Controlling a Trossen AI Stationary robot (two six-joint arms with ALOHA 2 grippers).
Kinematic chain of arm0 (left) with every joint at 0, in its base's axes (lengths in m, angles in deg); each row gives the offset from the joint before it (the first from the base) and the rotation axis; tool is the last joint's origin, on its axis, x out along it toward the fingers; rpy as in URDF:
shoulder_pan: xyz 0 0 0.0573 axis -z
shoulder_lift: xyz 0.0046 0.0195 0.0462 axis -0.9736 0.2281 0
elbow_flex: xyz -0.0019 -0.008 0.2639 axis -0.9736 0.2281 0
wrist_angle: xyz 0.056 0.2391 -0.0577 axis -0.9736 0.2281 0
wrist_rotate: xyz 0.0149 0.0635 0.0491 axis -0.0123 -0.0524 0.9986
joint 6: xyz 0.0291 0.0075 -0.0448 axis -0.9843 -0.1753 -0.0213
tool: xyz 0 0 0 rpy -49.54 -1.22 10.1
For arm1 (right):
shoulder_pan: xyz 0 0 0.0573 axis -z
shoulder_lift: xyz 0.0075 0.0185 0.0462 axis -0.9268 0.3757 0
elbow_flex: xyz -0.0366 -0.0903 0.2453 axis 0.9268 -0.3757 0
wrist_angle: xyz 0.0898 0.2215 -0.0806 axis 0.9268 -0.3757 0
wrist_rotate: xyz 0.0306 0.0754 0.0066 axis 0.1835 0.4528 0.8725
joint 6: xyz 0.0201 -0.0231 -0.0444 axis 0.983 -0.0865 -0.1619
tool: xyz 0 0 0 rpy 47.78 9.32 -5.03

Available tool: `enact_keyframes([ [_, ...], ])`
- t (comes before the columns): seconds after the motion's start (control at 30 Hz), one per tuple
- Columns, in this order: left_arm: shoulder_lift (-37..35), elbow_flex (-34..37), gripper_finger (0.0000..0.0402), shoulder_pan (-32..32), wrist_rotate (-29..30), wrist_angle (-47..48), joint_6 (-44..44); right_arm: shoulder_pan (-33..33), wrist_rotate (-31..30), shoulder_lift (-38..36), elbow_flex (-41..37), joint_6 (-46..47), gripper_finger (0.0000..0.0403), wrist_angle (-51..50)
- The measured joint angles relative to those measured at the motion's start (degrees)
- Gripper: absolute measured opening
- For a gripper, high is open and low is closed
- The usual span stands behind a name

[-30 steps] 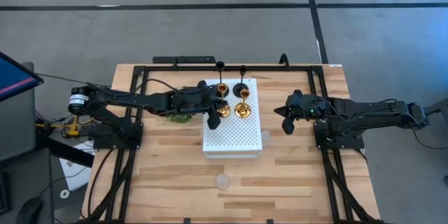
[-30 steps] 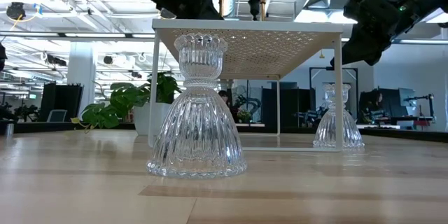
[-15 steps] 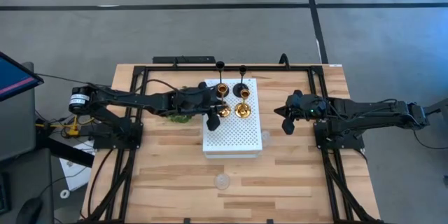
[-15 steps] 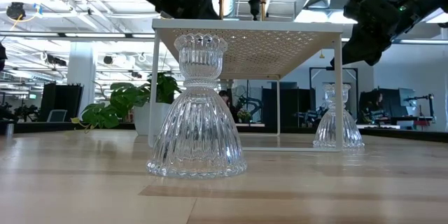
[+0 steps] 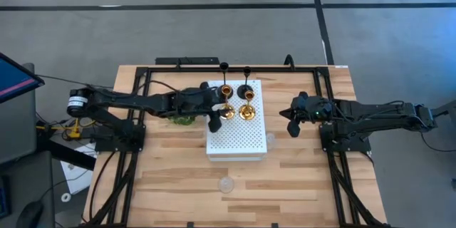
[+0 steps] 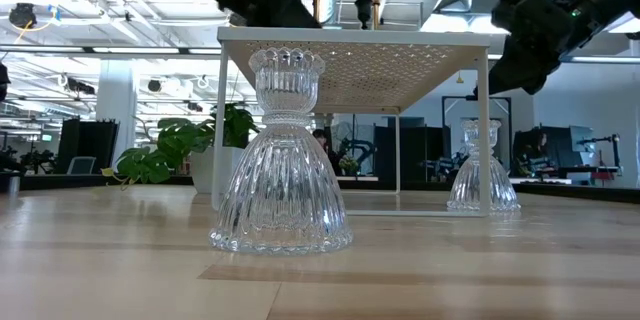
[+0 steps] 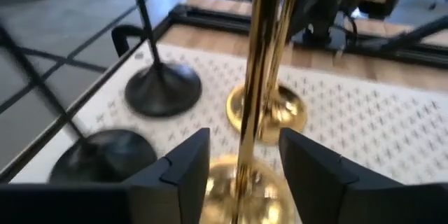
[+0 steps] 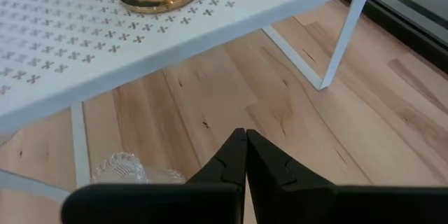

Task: Pick & Place candle stick holders
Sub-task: Put the top transparent glass candle holder on the shelf

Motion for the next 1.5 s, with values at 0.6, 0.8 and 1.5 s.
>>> enact_keyframes([
  [0.6, -19.7, 2.2, 0.0159, 6.1, -4.8, 19.6, 2.4, 0.0, 0.0, 0.0, 0.0, -1.9, 0.0000, -3.0],
  [0.8, -21.3, 6.4, 0.0098, 9.4, -1.3, 18.9, 2.6, 0.0, 0.0, 0.0, 0.0, -1.8, 0.0000, -3.2],
  [1.5, -21.6, 13.5, 0.0007, 16.8, 1.9, 13.0, -5.8, -15.6, 12.1, 0.5, 0.0, 0.3, 0.0000, -6.1],
])
